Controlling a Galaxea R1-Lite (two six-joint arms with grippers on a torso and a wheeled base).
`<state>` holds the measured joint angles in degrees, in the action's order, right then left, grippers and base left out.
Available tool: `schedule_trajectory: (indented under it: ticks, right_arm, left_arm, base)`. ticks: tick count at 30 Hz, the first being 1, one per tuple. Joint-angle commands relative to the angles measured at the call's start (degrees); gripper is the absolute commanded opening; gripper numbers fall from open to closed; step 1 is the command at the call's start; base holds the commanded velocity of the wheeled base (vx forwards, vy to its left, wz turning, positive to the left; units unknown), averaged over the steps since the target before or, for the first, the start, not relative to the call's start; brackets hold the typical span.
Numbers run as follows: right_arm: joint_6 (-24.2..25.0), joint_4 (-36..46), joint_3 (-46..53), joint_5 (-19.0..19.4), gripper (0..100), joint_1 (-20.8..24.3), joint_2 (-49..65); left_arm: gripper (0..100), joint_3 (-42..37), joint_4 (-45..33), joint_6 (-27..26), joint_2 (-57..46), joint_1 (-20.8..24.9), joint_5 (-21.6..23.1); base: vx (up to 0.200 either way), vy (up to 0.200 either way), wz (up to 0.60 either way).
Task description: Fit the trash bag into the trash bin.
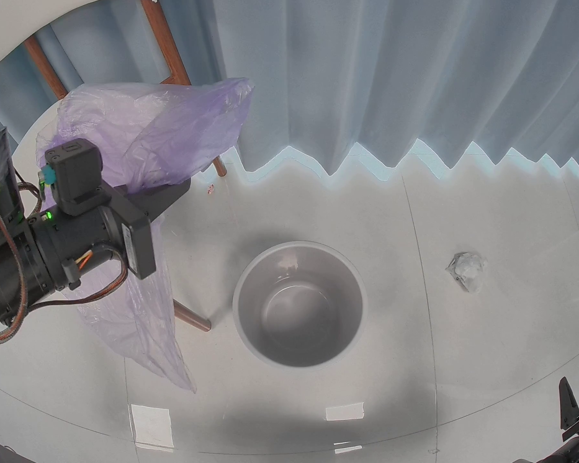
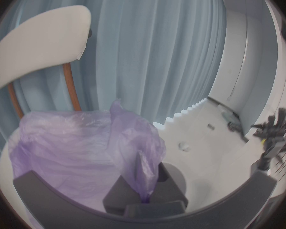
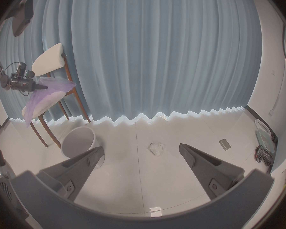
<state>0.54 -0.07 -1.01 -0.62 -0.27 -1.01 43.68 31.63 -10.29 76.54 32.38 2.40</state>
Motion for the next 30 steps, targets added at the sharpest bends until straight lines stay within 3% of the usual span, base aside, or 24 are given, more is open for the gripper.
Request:
schedule_trajectory:
  ticks: [1, 2, 6, 12, 17, 19, 24, 30]
  right_arm:
    - [-0.01, -0.01, 1.01, 0.01, 100, 0.0, 1.01]
    - [-0.01, -0.01, 1.01, 0.01, 100, 0.0, 1.01]
    - [-0.01, -0.01, 1.01, 0.01, 100, 0.0, 1.01]
    - [-0.01, -0.01, 1.01, 0.01, 100, 0.0, 1.01]
    - [-0.1, -0.01, 1.01, 0.09, 100, 0.0, 1.01]
    - [-0.01, -0.01, 1.01, 0.01, 100, 0.0, 1.01]
    - [-0.01, -0.01, 1.01, 0.01, 100, 0.0, 1.01]
    - [-0.01, -0.01, 1.01, 0.01, 100, 0.0, 1.01]
  left_arm:
    - [0, -2.72, -0.08, 6.51, -5.09, -2.5, 6.3]
    - [0, -2.9, 0.36, 10.9, -5.44, -2.76, 9.46]
    - [0, -3.16, 0.97, 20.04, -6.76, -2.67, 14.12]
    - [0, -7.82, 3.52, 21.98, -8.17, -1.09, 14.83]
    - [0, -9.58, 9.76, 34.11, -7.9, -1.18, 16.32]
    - [0, -9.75, 13.45, 35.95, -7.81, -1.09, 16.76]
    - [0, -11.69, 15.91, 35.51, -8.25, -0.12, 17.02]
    - [0, -12.83, 15.91, 30.5, -7.55, -0.47, 17.99]
  base:
    - [0.0, 0.0, 0.0]
    - [0.0, 0.0, 0.0]
    - [0.0, 0.0, 0.0]
    - [0.0, 0.0, 0.0]
    - [0.0, 0.0, 0.0]
    - [0.0, 0.0, 0.0]
    - [0.0, 0.0, 0.0]
    - [0.0, 0.0, 0.0]
